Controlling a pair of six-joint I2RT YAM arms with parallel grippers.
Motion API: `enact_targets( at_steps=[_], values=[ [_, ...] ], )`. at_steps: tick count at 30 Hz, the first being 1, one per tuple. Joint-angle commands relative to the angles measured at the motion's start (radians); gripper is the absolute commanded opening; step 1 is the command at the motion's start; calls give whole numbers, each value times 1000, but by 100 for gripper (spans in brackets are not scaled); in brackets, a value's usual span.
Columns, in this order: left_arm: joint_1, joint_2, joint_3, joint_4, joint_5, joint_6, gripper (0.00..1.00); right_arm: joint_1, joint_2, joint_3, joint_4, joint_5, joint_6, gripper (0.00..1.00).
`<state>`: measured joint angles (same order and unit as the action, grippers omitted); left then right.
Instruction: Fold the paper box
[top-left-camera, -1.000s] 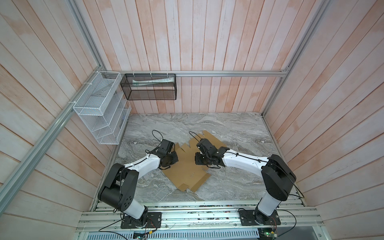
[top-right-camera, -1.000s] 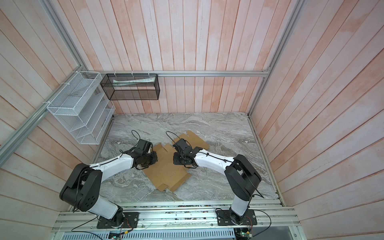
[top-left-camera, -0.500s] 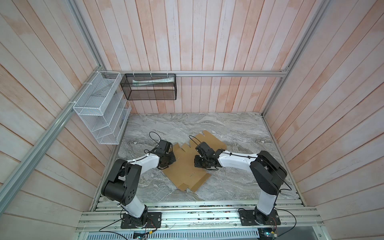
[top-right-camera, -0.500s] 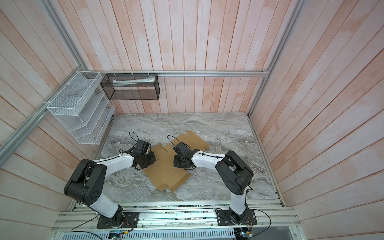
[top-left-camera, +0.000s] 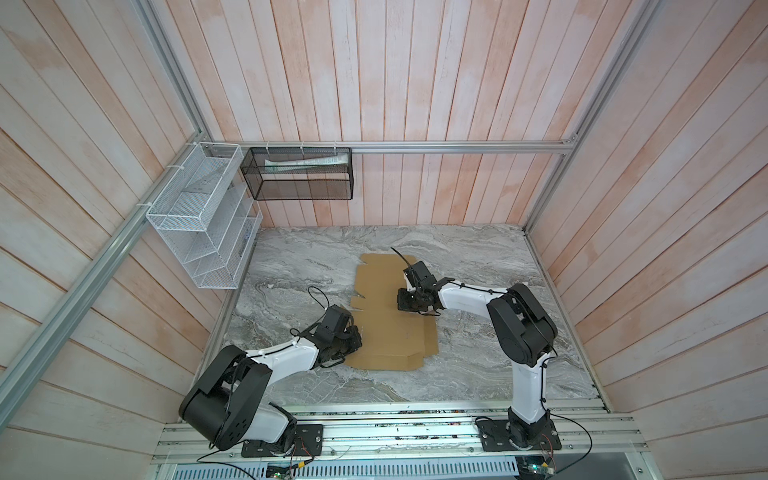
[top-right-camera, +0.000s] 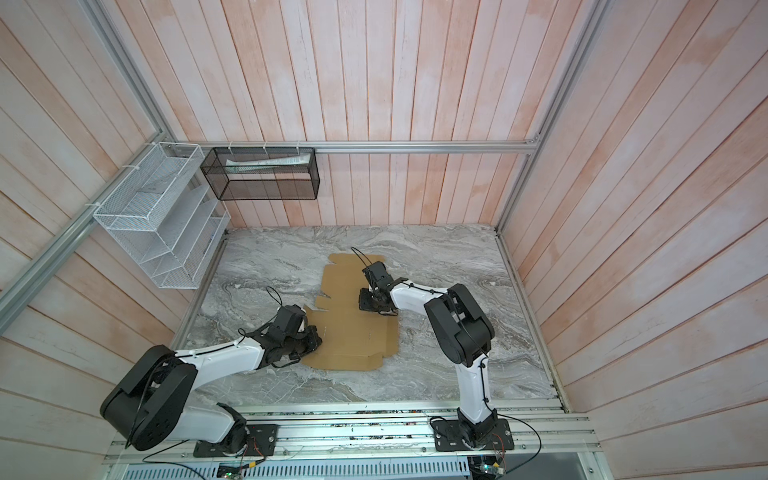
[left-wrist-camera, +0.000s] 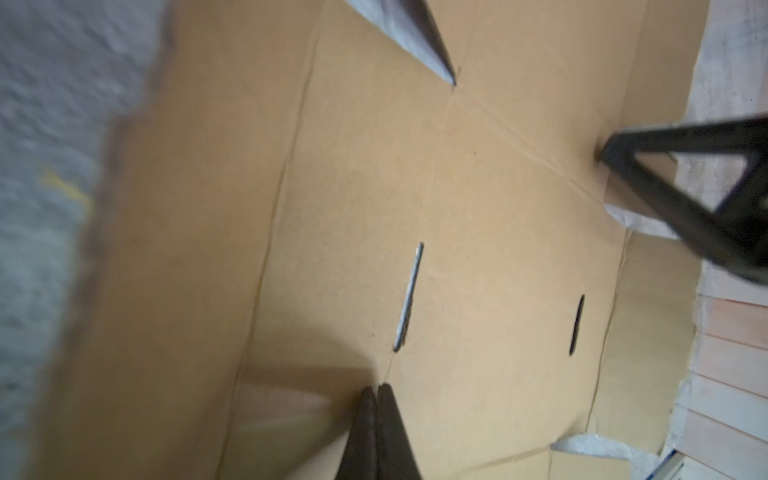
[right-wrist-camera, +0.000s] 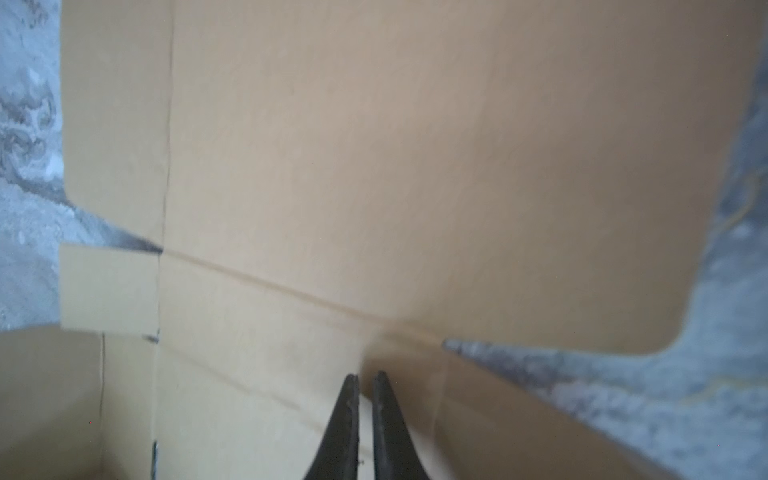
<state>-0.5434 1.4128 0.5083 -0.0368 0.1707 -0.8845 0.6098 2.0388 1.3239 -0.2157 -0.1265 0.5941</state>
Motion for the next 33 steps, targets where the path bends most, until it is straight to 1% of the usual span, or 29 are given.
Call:
enact_targets(
  at_steps=[1, 4, 8, 12, 15, 18, 22, 27, 33],
  values=[
    [-12, -38, -6, -44, -15, -44, 0, -37, 28, 92, -83, 24, -111, 12],
    [-5, -81, 77, -108, -90, -6, 0, -33, -22, 133, -122, 40, -129, 14],
    [46, -68, 208, -136, -106, 62, 0, -9, -142, 68, -142, 46, -103, 18],
    [120, 41, 361, -144, -71, 135, 0, 51, -297, -96, -120, 62, -26, 20],
    [149, 161, 496, -171, -66, 192, 0, 121, -398, -224, -91, 81, 67, 19],
    [167, 277, 609, -174, -42, 234, 0, 185, -454, -308, -74, 104, 161, 17],
    [178, 418, 737, -178, -19, 263, 0, 245, -484, -388, -49, 116, 256, 16],
    [178, 562, 874, -195, -11, 274, 0, 260, -503, -496, 44, 95, 355, 15],
    [178, 669, 936, -202, 1, 271, 0, 257, -507, -537, 38, 128, 385, 14]
  ],
)
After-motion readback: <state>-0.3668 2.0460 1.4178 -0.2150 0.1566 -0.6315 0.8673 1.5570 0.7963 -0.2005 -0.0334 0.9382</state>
